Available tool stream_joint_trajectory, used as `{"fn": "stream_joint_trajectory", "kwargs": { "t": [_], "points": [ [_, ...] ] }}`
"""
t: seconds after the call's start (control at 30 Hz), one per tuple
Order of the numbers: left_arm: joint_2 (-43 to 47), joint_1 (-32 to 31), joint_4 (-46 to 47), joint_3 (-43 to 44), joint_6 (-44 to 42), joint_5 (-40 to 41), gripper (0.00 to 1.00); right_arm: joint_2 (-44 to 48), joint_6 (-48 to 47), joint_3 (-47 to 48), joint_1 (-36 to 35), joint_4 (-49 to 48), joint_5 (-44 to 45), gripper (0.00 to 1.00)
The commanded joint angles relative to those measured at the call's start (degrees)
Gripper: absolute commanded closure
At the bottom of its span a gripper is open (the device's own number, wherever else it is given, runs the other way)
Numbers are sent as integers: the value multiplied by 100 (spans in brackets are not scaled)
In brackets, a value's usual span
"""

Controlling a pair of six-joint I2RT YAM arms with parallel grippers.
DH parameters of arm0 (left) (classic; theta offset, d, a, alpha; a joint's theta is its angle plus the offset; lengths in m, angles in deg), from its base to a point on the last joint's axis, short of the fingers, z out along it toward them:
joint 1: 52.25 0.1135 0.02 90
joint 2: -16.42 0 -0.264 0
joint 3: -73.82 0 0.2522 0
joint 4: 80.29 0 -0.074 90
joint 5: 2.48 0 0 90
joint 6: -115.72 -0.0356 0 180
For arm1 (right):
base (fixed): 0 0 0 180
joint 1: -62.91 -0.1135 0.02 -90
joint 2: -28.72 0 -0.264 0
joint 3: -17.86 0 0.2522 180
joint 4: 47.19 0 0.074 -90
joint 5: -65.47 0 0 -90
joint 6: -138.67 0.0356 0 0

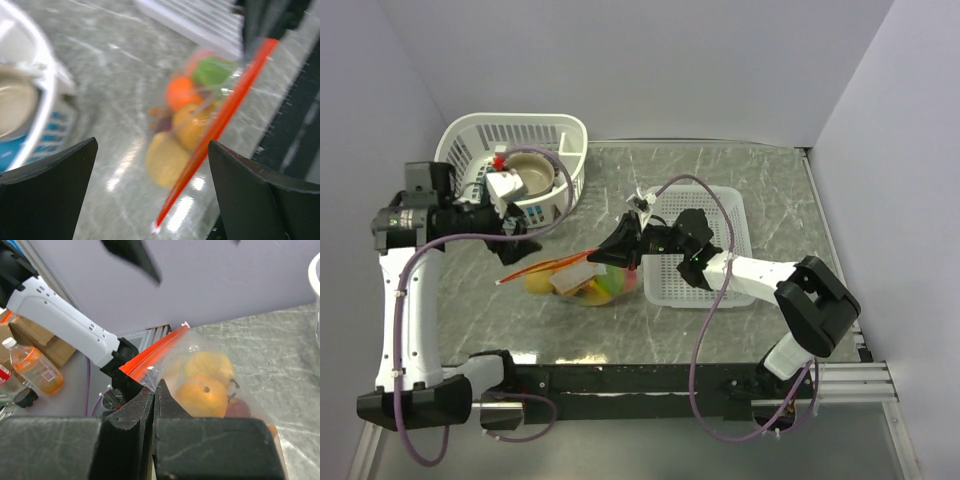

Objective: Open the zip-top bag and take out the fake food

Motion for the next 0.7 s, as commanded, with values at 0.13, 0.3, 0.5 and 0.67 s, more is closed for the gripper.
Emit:
{"fn": "stream_joint_trajectory", "kwargs": {
  "t": [0.13, 0.3, 0.5, 0.67],
  "points": [
    [412, -481, -455, -841, -570, 176, 1, 294, -151, 29, 4, -96, -22, 100],
    [886, -586, 247, -1334, -299, 475, 1, 259, -54, 38, -5, -201, -40, 100],
    [1098, -955, 1345, -1862, 238, 792, 1, 267, -36, -58, -31, -237, -83, 100],
    [940, -1043, 1742, -1783, 485, 775, 1, 364, -80, -234, -66, -228, -75, 100]
  ]
}}
